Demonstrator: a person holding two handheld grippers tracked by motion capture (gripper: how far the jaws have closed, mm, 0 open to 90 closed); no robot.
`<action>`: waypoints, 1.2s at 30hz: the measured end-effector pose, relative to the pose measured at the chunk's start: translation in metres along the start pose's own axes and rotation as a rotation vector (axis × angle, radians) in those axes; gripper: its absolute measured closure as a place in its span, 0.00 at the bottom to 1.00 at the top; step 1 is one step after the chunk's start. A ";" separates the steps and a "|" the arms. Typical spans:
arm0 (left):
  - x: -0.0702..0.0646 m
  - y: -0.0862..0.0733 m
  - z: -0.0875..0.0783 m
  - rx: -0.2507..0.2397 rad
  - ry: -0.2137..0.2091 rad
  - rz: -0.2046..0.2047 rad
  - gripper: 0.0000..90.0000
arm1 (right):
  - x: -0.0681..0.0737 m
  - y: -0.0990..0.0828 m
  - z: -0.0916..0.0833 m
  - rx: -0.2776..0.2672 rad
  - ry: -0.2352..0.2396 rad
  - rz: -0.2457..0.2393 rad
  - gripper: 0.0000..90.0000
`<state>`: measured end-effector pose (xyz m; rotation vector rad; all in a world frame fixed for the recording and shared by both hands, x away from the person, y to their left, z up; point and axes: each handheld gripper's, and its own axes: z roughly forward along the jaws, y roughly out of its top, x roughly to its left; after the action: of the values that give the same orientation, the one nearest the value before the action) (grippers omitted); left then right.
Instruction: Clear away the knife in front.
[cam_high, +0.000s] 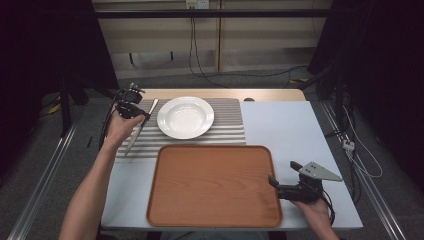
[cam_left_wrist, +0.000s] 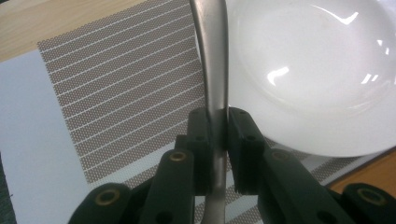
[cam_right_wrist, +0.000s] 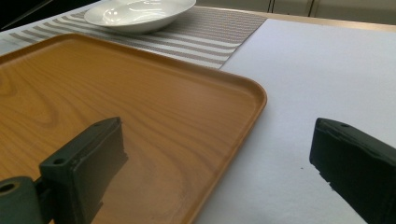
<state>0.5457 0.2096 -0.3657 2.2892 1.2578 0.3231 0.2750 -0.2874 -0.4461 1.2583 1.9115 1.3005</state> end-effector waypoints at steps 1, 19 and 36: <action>-0.001 0.000 -0.002 0.000 -0.005 0.005 0.89 | 0.000 0.000 0.000 0.000 0.000 0.001 0.04; -0.042 -0.016 -0.022 0.006 -0.068 0.061 0.89 | 0.001 0.000 0.001 0.003 0.001 -0.001 0.04; -0.092 -0.030 -0.021 0.009 -0.156 0.089 0.89 | 0.001 0.000 0.001 0.002 0.003 -0.004 0.04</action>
<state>0.4645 0.1521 -0.3613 2.3323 1.0847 0.1655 0.2756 -0.2855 -0.4461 1.2534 1.9168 1.2991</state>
